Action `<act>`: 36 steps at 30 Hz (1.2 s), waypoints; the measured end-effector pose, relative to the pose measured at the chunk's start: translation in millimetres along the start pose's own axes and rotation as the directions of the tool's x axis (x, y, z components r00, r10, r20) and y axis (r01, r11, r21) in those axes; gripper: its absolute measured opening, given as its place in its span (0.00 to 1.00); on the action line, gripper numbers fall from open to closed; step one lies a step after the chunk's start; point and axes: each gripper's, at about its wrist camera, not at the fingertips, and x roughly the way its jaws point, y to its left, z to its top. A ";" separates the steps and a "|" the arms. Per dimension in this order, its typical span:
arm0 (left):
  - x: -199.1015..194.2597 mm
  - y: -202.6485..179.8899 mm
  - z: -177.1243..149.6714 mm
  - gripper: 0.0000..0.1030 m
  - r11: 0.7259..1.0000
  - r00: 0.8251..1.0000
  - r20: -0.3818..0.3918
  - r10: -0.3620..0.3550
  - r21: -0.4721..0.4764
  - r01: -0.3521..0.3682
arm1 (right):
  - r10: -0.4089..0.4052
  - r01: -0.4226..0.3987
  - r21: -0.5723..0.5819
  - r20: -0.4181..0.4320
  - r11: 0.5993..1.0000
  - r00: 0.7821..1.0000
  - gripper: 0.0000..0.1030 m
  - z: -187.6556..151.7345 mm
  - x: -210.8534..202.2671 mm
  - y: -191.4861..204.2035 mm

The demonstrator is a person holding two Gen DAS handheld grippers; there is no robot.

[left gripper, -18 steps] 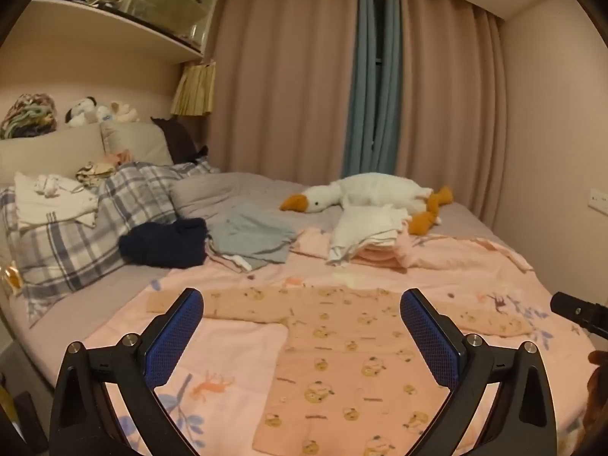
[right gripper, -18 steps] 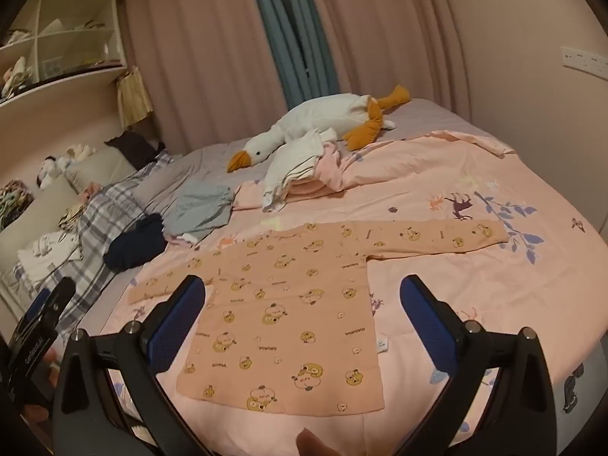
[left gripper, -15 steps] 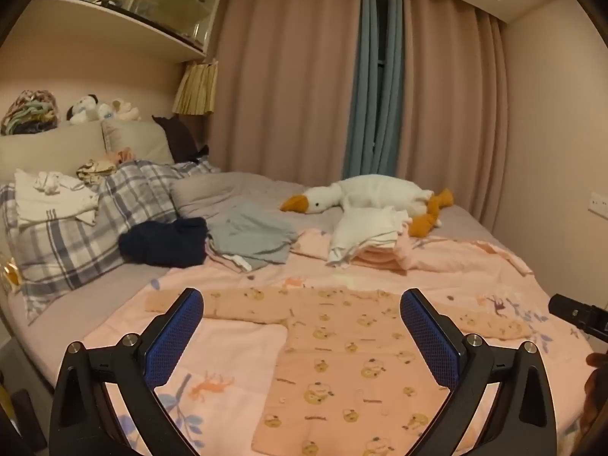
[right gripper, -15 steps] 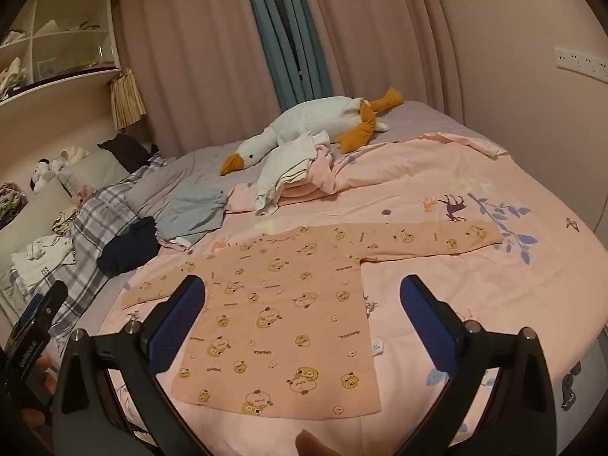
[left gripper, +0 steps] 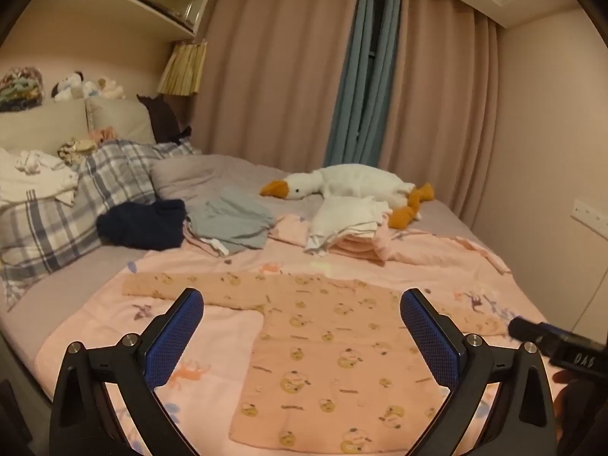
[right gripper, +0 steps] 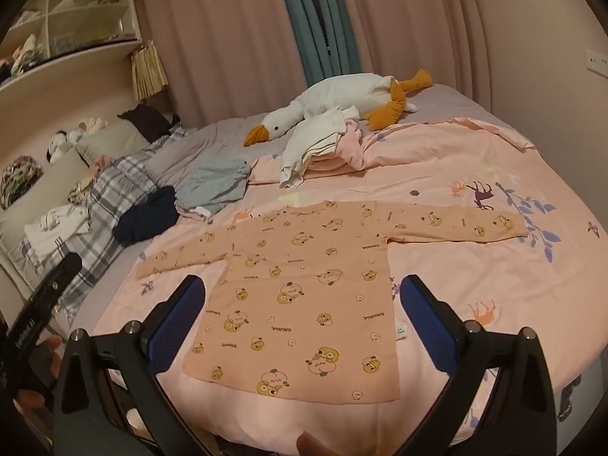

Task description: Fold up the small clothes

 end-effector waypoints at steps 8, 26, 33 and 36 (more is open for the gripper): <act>4.2 3.3 -2.2 1.00 0.999 0.999 -0.035 -0.024 -0.048 0.022 | -0.012 0.012 -0.037 0.014 0.999 1.000 1.00 -7.2 -3.3 10.1; 13.4 -6.7 -4.1 1.00 0.996 0.991 -0.102 -0.087 -0.042 0.083 | -0.067 0.067 -0.034 -0.004 0.997 0.998 1.00 -4.1 1.1 -0.3; 15.0 -9.9 -4.2 1.00 0.996 0.991 -0.099 -0.086 -0.047 0.082 | -0.069 0.069 -0.019 0.011 0.997 0.998 1.00 -3.2 -1.2 -2.7; 14.9 -10.1 -3.6 1.00 0.996 0.992 -0.096 -0.077 -0.045 0.073 | -0.058 0.058 -0.023 0.003 0.998 0.998 1.00 -3.8 0.3 -1.0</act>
